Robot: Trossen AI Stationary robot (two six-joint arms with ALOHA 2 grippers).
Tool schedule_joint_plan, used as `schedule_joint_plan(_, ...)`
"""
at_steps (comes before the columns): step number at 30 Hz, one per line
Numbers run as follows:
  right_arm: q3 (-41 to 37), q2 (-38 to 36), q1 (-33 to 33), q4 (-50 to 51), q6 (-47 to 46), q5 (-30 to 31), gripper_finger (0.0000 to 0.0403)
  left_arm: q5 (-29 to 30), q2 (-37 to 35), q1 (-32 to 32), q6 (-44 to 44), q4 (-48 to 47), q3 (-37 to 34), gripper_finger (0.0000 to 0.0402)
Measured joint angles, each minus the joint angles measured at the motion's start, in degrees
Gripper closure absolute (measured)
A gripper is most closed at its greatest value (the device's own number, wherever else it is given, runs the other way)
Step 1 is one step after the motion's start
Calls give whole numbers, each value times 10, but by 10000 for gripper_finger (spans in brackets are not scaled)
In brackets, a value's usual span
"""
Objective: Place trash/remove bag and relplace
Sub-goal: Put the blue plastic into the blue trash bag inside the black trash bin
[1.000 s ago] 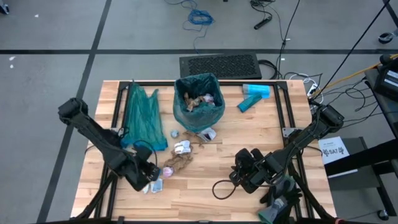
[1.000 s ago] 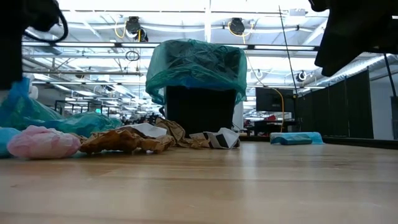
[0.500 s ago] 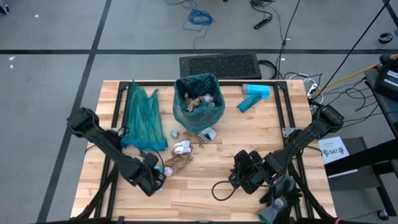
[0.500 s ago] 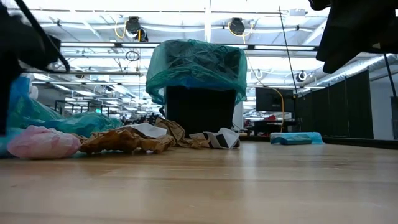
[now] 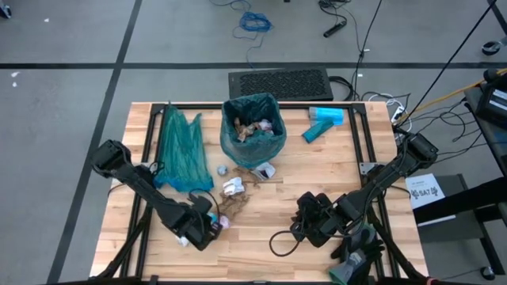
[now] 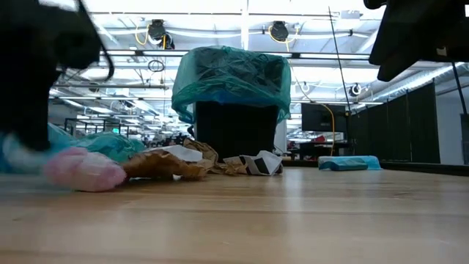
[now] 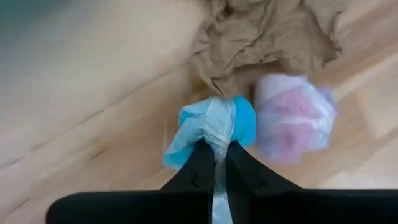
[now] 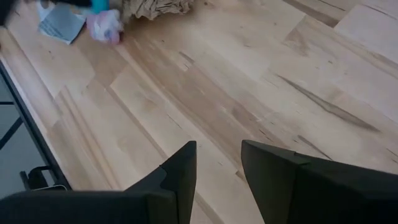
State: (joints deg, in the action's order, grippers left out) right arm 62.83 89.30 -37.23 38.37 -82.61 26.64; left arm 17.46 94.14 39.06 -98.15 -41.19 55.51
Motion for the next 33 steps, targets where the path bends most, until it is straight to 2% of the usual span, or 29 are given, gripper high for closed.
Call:
schedule_joint_plan(7,0,0,0,-1,15,3,282,27,-38,-7,38,-156,112,386)
schedule_joint_plan(13,0,0,2,0,22,6,282,108,-84,-59,115,-292,206,387)
schedule_joint_plan(15,0,0,3,1,20,6,282,132,-105,-89,164,-302,229,387)
schedule_joint_plan(23,0,0,5,-2,-9,17,282,177,-149,-266,446,-251,300,388)
schedule_joint_plan(28,0,0,5,-4,-43,24,282,110,-143,-382,640,-132,310,388)
schedule_joint_plan(33,0,0,5,-5,-84,42,282,68,-131,-456,765,5,311,368)
